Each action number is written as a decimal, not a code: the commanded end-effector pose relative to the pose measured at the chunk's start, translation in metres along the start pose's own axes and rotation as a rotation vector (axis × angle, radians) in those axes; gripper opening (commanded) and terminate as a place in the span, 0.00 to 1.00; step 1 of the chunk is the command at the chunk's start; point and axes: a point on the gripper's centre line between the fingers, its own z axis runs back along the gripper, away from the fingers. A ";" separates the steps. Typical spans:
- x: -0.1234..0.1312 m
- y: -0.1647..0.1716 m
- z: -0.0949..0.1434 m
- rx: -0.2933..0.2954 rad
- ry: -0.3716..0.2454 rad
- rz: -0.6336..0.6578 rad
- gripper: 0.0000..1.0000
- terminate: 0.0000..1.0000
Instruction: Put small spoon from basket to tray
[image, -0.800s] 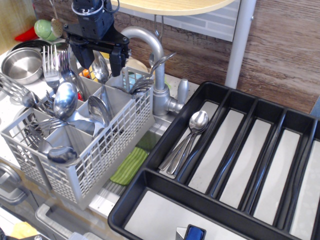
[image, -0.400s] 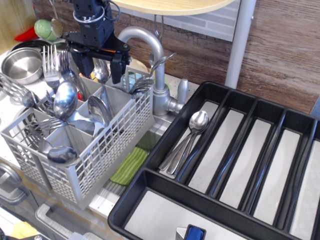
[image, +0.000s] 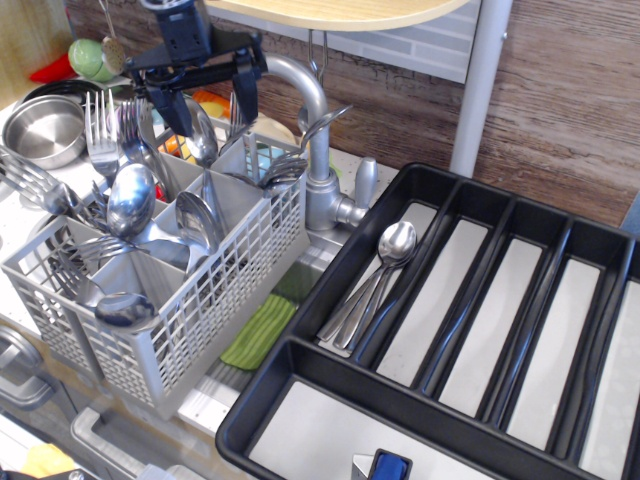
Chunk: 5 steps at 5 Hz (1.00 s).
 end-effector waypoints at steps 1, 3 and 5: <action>0.001 0.007 -0.003 -0.081 -0.182 0.218 1.00 0.00; -0.004 0.021 -0.018 -0.148 -0.182 0.249 1.00 0.00; -0.004 0.008 -0.026 -0.244 -0.183 0.210 1.00 0.00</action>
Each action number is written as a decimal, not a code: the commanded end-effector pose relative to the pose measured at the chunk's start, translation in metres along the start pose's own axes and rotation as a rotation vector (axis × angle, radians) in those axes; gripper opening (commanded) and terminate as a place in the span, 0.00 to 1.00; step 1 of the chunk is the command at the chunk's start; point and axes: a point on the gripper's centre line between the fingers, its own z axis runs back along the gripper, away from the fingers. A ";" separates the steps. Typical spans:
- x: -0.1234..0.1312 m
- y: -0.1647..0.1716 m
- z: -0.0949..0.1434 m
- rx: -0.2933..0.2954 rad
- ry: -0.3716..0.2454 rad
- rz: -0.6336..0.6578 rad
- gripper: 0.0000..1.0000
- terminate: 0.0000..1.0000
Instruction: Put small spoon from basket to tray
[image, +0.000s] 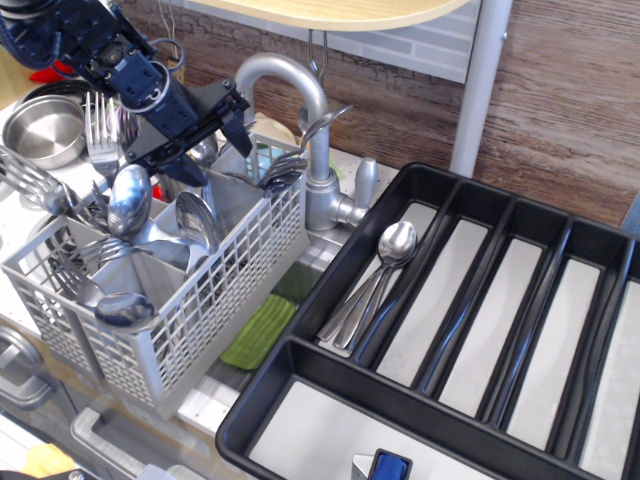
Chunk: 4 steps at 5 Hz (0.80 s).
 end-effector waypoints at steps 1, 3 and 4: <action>-0.003 -0.014 -0.003 -0.030 0.037 -0.019 1.00 0.00; -0.004 -0.017 -0.008 -0.037 0.085 -0.048 0.00 0.00; 0.005 -0.023 0.004 -0.014 0.091 -0.087 0.00 0.00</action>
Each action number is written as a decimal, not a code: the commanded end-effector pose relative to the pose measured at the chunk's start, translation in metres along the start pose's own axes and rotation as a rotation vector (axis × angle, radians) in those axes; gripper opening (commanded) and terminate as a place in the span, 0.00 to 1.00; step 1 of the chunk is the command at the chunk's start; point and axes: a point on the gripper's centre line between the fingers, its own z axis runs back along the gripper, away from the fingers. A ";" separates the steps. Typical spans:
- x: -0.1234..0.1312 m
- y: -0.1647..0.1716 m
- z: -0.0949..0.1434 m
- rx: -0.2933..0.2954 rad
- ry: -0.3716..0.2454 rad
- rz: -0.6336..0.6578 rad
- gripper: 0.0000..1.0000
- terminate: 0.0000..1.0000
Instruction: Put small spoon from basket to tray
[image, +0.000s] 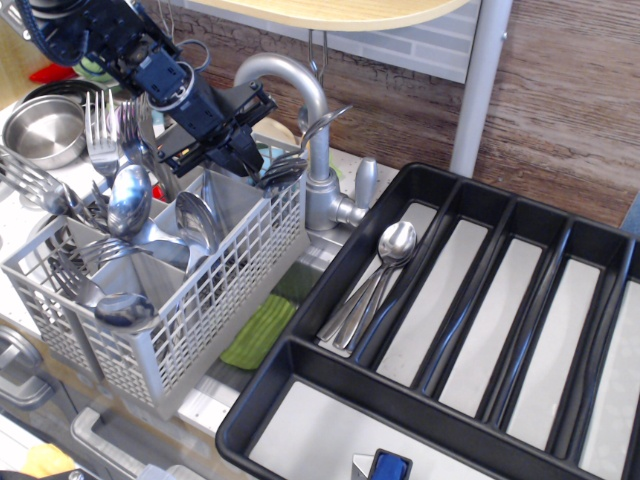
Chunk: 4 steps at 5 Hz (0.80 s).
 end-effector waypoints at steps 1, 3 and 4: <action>0.020 -0.032 0.057 0.098 0.005 -0.105 0.00 0.00; -0.006 -0.083 0.142 0.342 0.130 -0.127 0.00 0.00; -0.029 -0.104 0.160 0.363 0.248 -0.111 0.00 0.00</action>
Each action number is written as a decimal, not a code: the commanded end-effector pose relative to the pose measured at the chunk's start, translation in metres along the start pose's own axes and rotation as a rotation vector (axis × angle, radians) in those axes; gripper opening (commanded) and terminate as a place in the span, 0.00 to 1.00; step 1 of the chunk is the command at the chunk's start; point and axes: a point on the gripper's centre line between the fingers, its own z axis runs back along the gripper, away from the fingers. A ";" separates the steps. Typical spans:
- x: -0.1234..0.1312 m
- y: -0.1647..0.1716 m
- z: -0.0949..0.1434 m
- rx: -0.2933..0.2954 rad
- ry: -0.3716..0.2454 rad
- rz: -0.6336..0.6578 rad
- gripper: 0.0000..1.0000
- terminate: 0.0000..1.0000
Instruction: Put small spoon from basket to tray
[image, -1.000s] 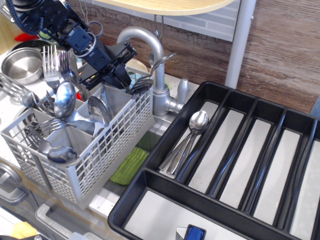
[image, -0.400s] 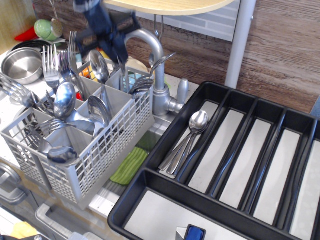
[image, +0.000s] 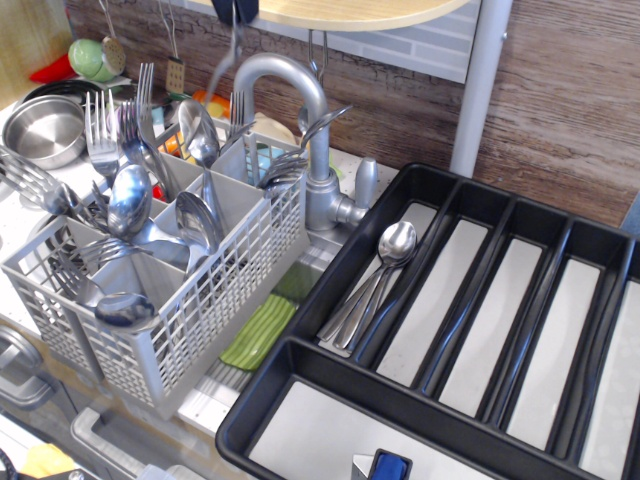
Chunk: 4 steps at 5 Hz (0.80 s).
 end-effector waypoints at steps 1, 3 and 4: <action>-0.033 -0.041 0.035 -0.039 0.108 0.028 0.00 0.00; -0.065 -0.070 -0.015 -0.252 0.177 0.302 0.00 0.00; -0.073 -0.068 -0.027 -0.262 0.236 0.419 0.00 0.00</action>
